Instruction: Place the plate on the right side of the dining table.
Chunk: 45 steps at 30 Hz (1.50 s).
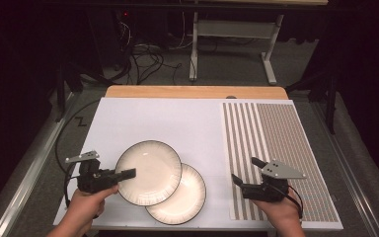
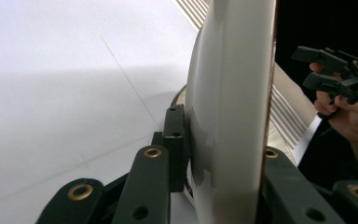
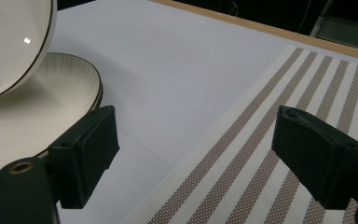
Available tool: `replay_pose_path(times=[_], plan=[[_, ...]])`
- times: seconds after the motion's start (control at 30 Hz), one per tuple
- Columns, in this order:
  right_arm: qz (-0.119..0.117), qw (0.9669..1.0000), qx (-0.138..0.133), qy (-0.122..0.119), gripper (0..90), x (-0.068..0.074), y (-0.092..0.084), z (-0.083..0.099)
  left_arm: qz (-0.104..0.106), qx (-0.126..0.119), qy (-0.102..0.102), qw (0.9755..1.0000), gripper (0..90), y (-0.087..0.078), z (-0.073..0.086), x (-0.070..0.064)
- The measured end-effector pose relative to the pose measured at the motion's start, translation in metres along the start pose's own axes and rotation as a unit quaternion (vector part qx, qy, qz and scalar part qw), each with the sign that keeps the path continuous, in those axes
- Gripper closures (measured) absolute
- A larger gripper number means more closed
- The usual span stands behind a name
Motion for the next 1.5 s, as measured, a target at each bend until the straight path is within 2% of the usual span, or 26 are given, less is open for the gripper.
replay_pose_path(times=[0.17, 0.3, 0.5, 0.67, 0.9, 1.0, 1.07, 1.17, 1.5], plan=[[0.005, 1.0, -0.004, 0.006, 14.3, -0.003, -0.002, -0.001, -0.017, -0.023, 0.042, 0.9987, 76.4, -0.005, -0.007, 0.0], [0.006, 1.0, -0.005, 0.002, 13.5, -0.003, -0.001, -0.001, -0.024, -0.037, 0.059, 0.9973, 76.4, -0.007, -0.01, 0.001], [0.008, 0.9999, -0.012, 0.008, 9.7, -0.004, -0.003, -0.003, -0.031, -0.051, 0.097, 0.9934, 76.4, -0.009, -0.015, 0.001], [0.01, 0.9996, -0.023, 0.01, 1.0, -0.005, -0.004, -0.006, -0.041, -0.065, 0.121, 0.9896, 76.3, -0.009, -0.02, 0.003], [0.016, 0.9987, -0.045, 0.016, 0.9, -0.007, -0.008, -0.012, -0.042, -0.093, 0.144, 0.9843, 76.3, -0.011, -0.018, 0.001], [0.015, 0.9986, -0.048, 0.016, 0.9, -0.006, -0.007, -0.012, -0.042, -0.095, 0.156, 0.9822, 76.2, -0.013, -0.017, 0.0], [0.016, 0.9986, -0.049, 0.013, 0.9, -0.004, -0.007, -0.013, -0.041, -0.094, 0.161, 0.9815, 76.3, -0.013, -0.016, -0.001], [0.013, 0.9985, -0.052, 0.008, 1.0, 0.0, -0.006, -0.015, -0.038, -0.09, 0.163, 0.9817, 76.1, -0.014, -0.015, -0.001], [-0.002, 0.9983, -0.057, -0.013, 0.9, 0.023, 0.004, -0.022, -0.049, -0.089, 0.187, 0.977, 75.7, -0.015, -0.014, -0.004]])
Point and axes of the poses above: each handheld gripper's, and its own axes: y roughly forward along the jaws, z roughly out of its underside, x roughly to its left, the point moved 10 cm from there along y, roughly forward along the jaws, and after that the axes turned 5 degrees about z, right-handed, at the moved point
